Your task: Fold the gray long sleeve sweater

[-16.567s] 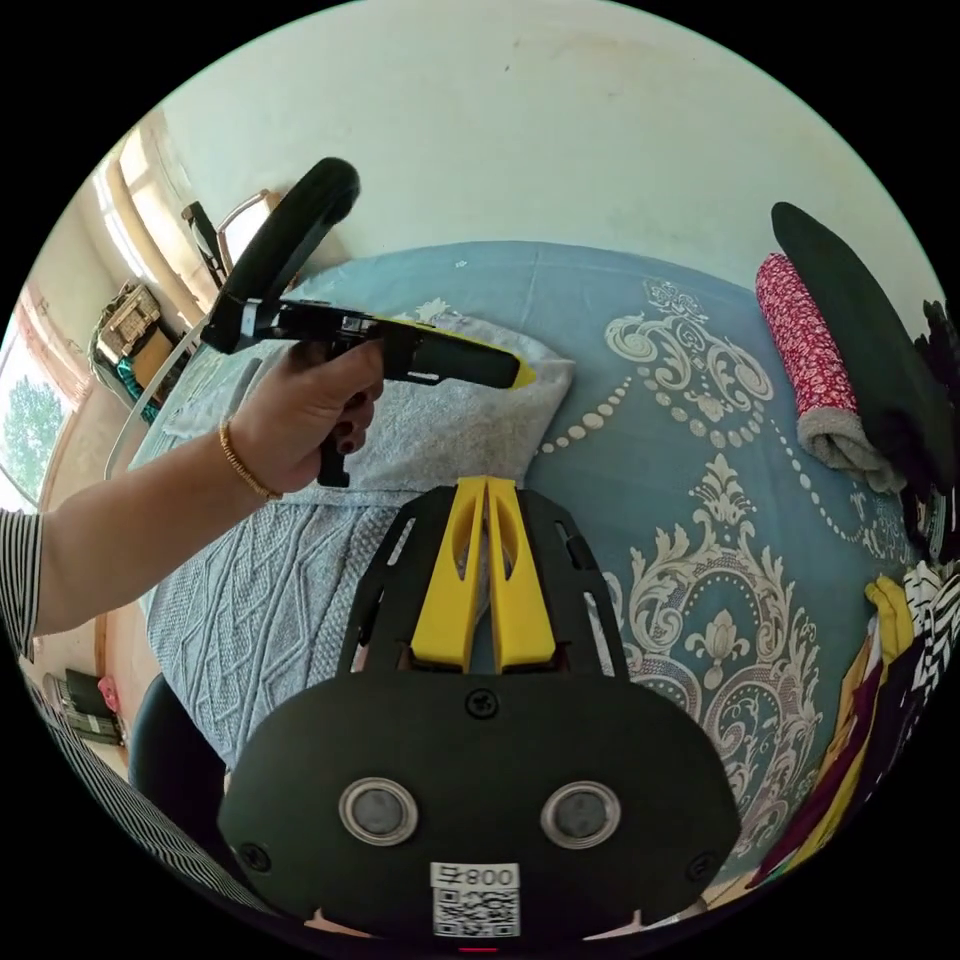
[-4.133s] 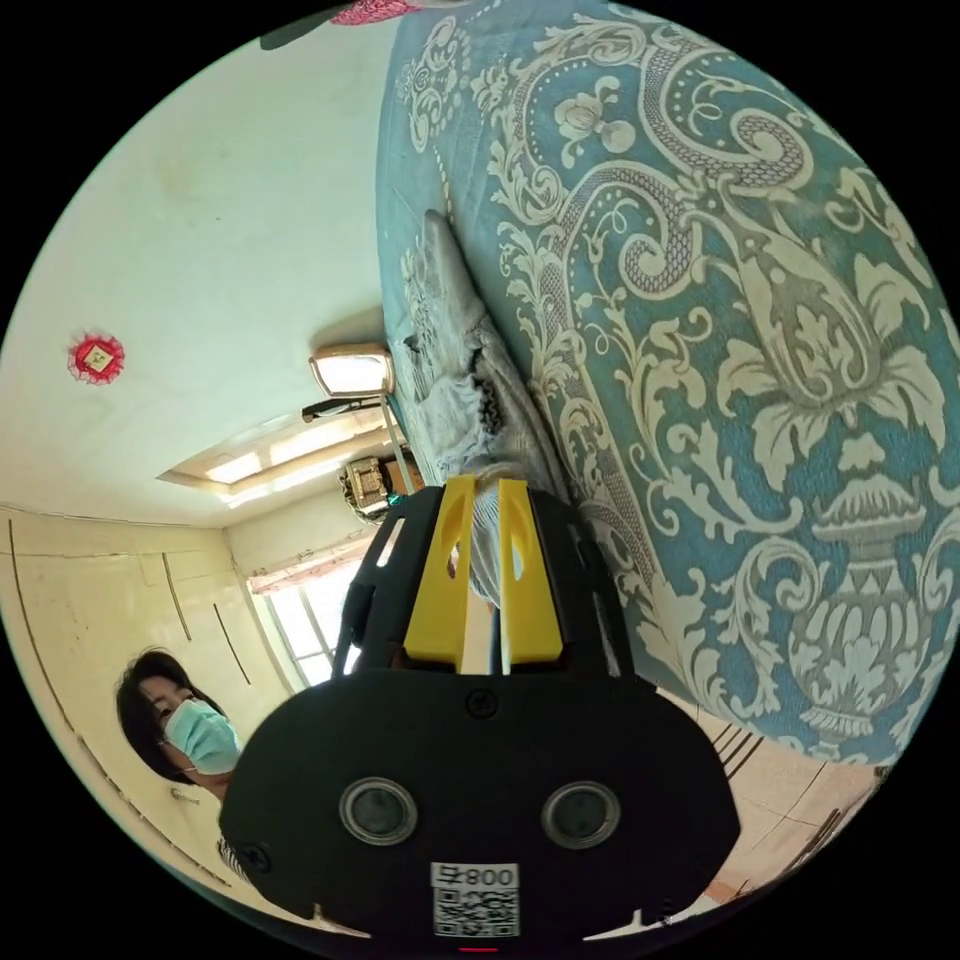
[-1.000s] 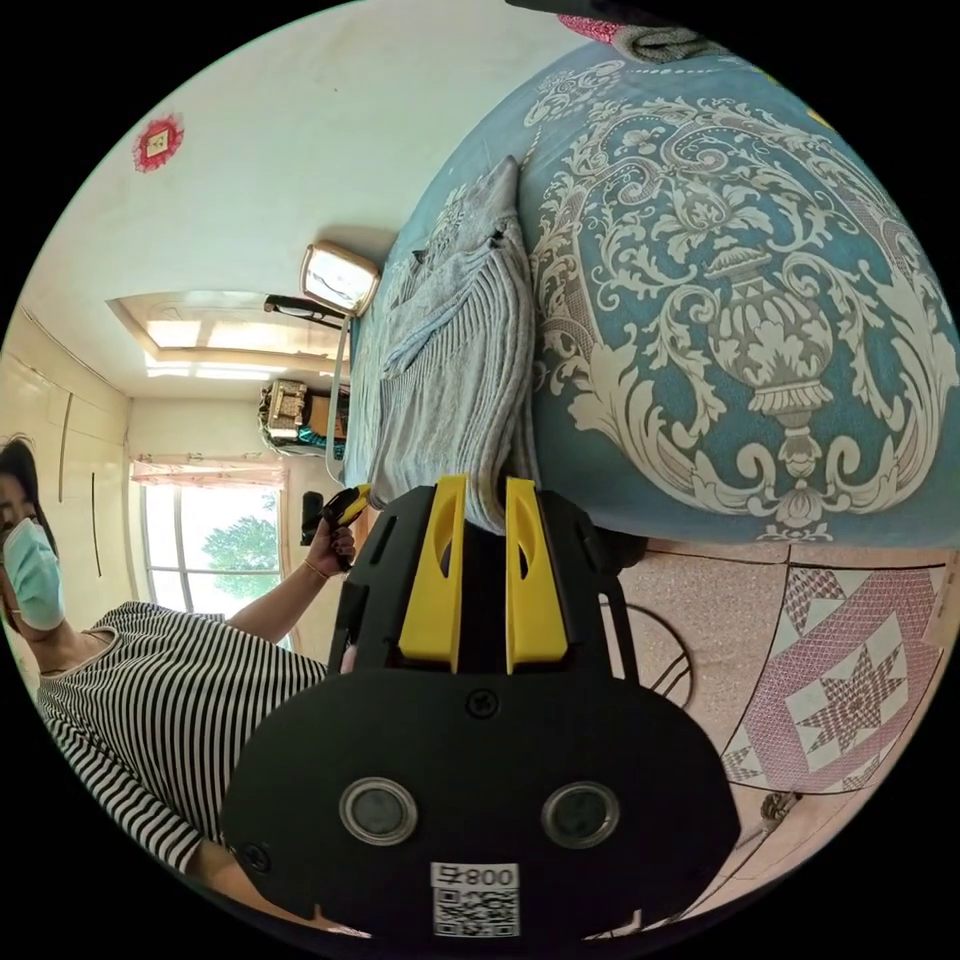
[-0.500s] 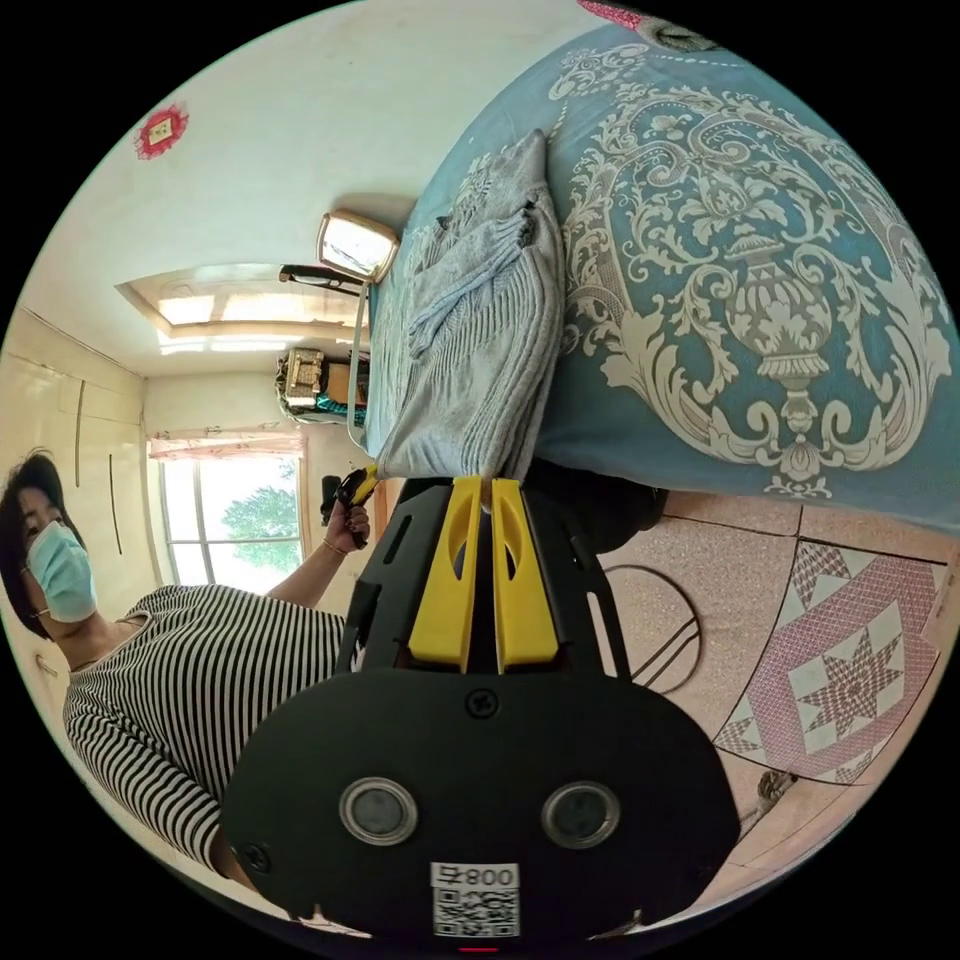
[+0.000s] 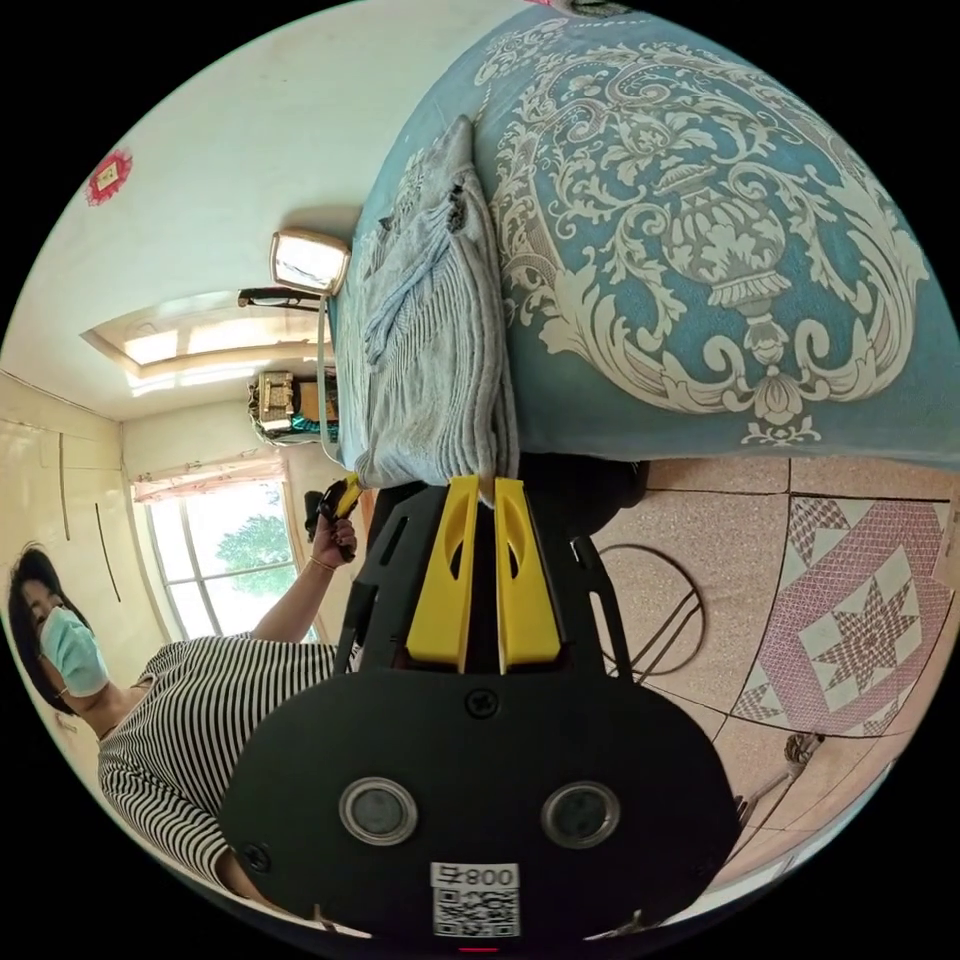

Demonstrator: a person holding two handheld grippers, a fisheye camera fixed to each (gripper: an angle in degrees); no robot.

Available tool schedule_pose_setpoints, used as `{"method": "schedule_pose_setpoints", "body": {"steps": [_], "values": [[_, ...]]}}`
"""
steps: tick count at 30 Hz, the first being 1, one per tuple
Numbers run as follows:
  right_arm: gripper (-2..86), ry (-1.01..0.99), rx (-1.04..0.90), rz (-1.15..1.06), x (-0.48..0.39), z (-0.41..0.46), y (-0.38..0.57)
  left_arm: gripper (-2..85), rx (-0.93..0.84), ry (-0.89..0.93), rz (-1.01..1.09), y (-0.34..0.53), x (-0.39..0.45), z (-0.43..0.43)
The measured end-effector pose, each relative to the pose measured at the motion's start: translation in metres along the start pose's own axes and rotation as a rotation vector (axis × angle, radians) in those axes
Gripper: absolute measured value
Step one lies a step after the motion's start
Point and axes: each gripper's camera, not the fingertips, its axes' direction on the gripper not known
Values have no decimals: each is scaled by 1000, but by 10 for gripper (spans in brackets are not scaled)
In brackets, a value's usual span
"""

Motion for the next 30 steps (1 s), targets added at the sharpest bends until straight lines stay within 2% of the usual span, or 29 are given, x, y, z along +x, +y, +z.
{"method": "schedule_pose_setpoints", "body": {"steps": [6,11,16,24,30], "values": [[75,-38,84,49,14,11,23,92,84,114,-75,36,-37,-16],[89,-156,106,119,40,47,40,131,73,227,-164,52,-72,2],[109,-228,114,139,45,87,39,147,41,287,-168,45,-81,25],[116,-344,216,190,58,129,29,101,40,349,-204,36,-91,40],[76,-423,274,274,83,154,27,67,67,326,-212,42,-82,33]]}}
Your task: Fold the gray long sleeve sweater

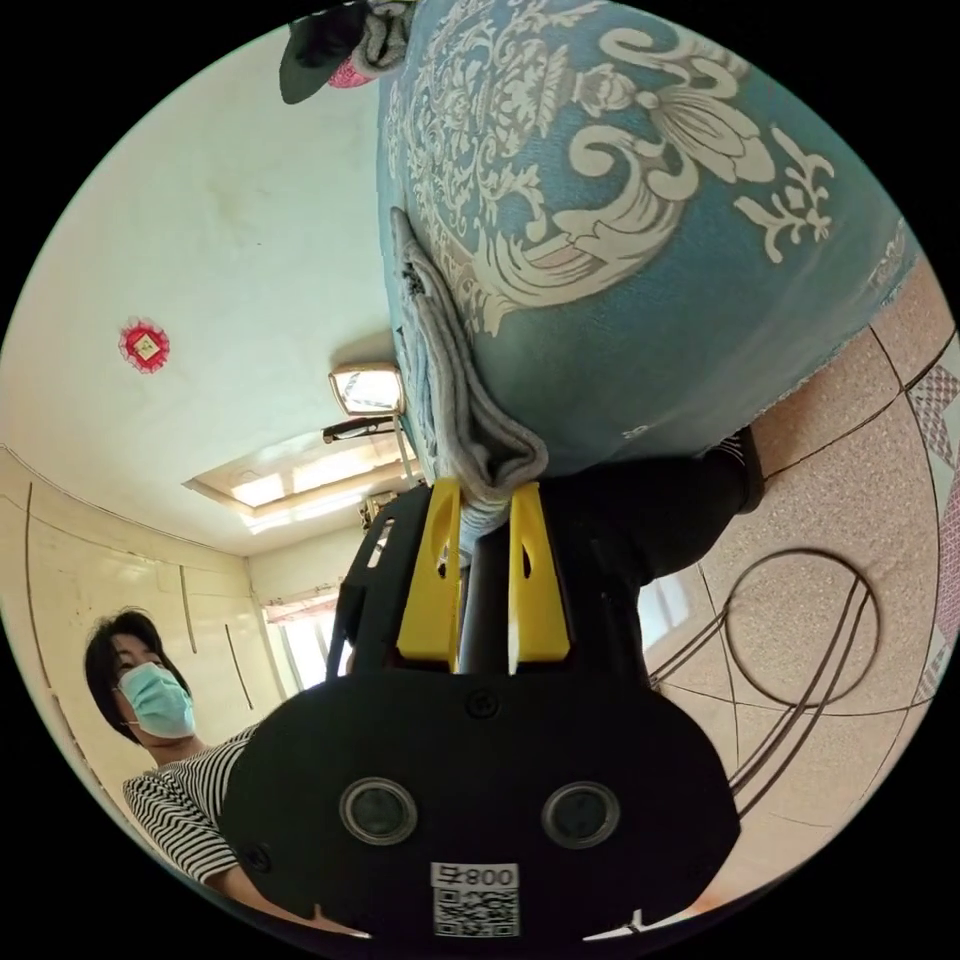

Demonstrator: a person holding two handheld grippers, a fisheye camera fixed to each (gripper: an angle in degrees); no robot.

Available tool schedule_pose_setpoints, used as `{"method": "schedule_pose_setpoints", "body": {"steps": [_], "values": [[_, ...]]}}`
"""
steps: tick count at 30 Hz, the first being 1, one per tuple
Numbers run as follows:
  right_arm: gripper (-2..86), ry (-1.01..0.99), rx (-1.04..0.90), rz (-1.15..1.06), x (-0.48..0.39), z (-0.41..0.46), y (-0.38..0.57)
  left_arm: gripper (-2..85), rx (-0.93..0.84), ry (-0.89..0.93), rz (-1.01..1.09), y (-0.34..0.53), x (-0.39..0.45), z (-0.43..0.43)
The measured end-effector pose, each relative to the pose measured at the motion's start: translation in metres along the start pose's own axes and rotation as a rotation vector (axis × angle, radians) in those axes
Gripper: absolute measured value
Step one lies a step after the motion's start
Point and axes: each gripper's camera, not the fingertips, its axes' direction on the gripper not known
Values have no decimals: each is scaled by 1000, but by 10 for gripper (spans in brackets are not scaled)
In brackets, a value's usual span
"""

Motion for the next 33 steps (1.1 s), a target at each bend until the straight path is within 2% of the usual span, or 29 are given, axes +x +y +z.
{"method": "schedule_pose_setpoints", "body": {"steps": [3,11,20,28,33], "values": [[56,-5,13,-16,2,-3,5,63,24,12,40,5,16,-6],[39,22,-4,-232,-57,-32,27,58,21,-3,207,15,84,-23],[32,26,-33,-382,-92,-77,73,55,30,27,270,53,117,-50],[29,37,-84,-348,-70,-128,130,53,29,45,193,102,111,-74],[29,48,-91,-292,-50,-152,143,53,12,18,174,99,118,-77]]}}
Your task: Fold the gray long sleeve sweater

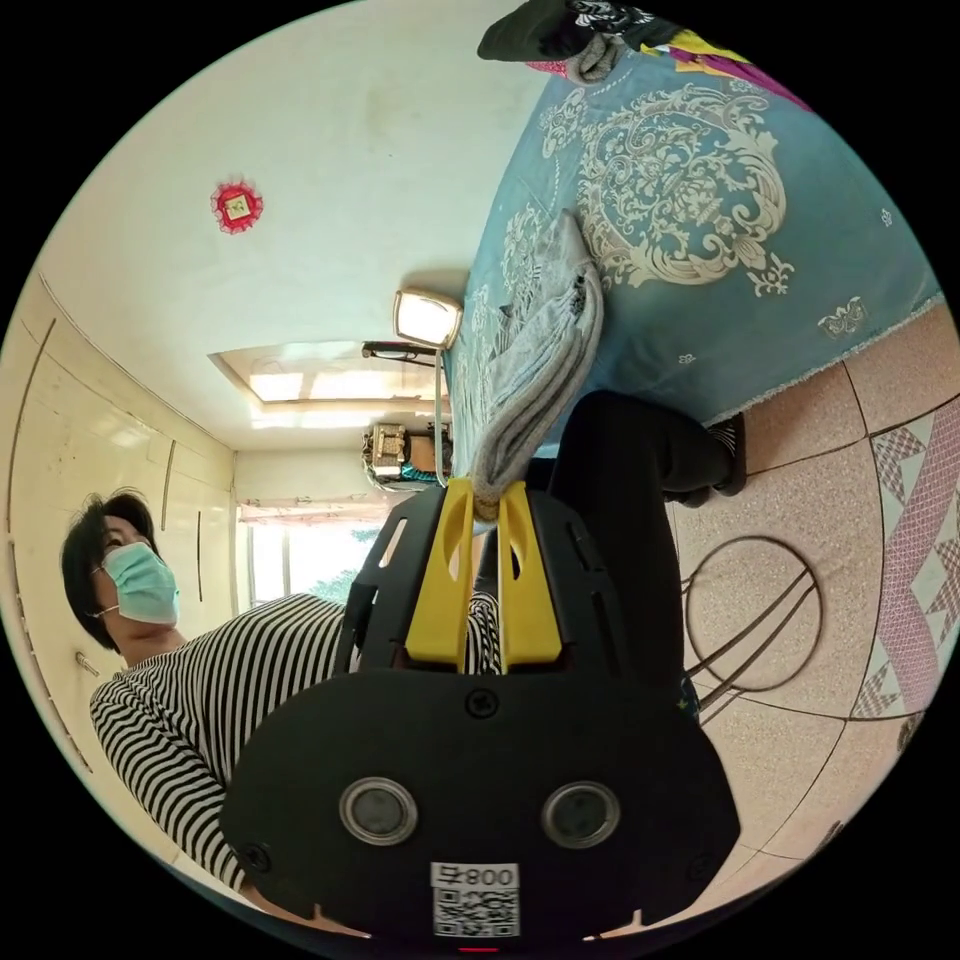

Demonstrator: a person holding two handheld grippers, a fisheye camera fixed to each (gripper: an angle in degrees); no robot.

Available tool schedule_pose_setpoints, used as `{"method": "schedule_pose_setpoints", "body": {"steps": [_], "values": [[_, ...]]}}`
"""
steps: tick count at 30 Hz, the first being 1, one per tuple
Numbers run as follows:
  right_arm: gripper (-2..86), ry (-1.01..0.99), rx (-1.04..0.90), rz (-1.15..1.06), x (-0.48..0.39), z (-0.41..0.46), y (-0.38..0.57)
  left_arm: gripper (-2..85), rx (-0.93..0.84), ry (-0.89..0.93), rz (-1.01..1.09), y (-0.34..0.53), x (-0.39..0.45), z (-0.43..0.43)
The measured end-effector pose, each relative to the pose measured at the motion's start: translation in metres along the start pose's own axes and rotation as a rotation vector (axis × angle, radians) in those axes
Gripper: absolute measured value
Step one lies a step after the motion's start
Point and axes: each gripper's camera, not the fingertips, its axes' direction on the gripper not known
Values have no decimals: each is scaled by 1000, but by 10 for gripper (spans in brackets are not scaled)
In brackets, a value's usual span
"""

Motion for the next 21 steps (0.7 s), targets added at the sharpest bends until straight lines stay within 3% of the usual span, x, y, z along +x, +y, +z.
{"method": "schedule_pose_setpoints", "body": {"steps": [9,21], "values": [[29,-81,46,-77,-26,-29,-61,57,-8,13,132,-99,63,28],[28,-71,102,-85,-68,-44,-247,58,-28,-39,153,-291,119,111]]}}
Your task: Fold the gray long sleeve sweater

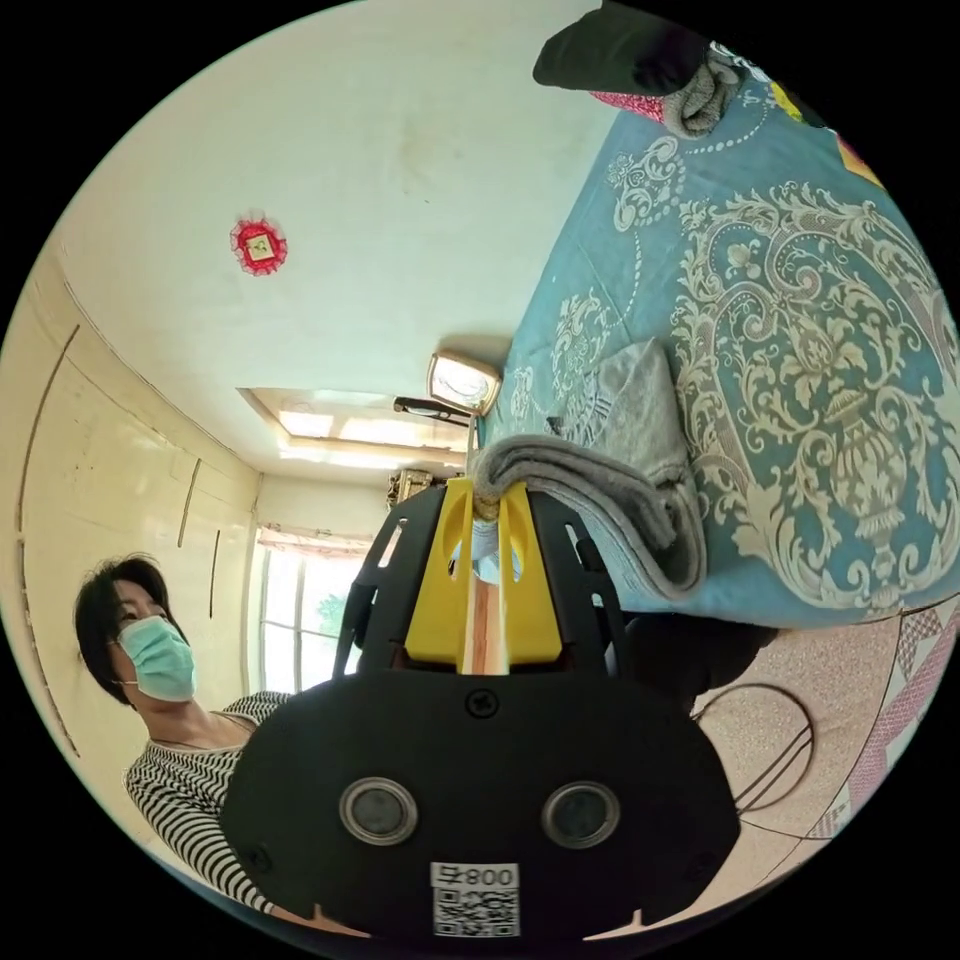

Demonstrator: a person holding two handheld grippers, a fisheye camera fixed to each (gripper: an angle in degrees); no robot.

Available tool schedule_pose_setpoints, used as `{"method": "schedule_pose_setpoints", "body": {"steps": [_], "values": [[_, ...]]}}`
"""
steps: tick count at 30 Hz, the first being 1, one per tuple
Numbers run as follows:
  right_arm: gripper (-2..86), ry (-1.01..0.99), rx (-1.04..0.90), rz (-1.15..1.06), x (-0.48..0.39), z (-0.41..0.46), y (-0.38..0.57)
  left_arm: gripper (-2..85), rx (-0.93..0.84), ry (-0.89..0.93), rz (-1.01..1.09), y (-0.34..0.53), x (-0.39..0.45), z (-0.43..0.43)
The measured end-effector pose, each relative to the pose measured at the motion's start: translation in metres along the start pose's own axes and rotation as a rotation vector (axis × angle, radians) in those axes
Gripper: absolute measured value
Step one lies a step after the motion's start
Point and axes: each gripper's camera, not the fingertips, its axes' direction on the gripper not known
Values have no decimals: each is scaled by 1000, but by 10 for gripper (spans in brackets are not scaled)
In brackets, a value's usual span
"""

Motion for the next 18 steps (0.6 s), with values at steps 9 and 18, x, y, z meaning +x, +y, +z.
{"method": "schedule_pose_setpoints", "body": {"steps": [9,18], "values": [[30,83,-36,84,3,17,-137,58,-33,-88,-67,-130,-15,55],[41,151,-89,213,18,33,-232,64,-36,-111,-193,-211,-53,103]]}}
